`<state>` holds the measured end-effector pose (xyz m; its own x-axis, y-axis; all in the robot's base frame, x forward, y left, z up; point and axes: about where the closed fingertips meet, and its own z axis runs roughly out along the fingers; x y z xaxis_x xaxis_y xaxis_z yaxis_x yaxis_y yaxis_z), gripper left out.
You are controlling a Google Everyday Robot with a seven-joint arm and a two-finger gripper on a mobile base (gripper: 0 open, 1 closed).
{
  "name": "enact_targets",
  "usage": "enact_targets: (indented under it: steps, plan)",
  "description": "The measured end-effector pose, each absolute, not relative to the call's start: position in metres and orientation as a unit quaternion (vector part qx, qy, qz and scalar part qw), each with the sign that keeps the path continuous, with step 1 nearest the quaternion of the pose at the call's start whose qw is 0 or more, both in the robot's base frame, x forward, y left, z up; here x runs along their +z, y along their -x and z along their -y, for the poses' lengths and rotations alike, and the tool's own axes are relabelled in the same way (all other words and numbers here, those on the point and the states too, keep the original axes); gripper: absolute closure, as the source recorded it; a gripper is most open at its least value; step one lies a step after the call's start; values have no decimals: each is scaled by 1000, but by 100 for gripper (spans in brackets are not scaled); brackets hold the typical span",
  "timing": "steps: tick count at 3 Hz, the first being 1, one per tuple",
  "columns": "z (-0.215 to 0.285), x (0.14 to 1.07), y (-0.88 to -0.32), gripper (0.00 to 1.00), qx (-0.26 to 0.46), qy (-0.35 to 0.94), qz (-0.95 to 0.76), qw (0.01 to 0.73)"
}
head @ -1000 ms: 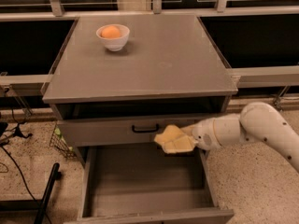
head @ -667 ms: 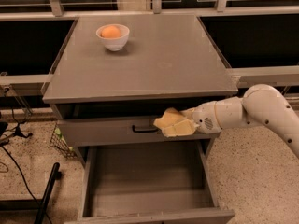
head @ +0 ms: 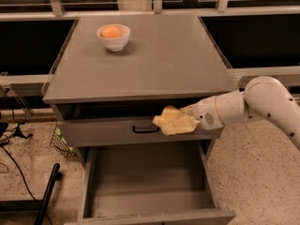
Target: Pick sponge from middle drawer and place on counter
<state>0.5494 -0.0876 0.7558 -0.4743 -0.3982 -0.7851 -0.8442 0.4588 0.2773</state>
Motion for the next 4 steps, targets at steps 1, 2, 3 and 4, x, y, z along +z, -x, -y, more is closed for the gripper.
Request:
enact_targets:
  steps: [1,2,3,4]
  plan:
    - [90,779,-541,100,341,395,-795,309]
    - [96,802,-535,100,346,385,-806,287]
    - [102,826,-546,100,339,386,-812,277]
    - [103,834,-557,100,333,393,-811,278]
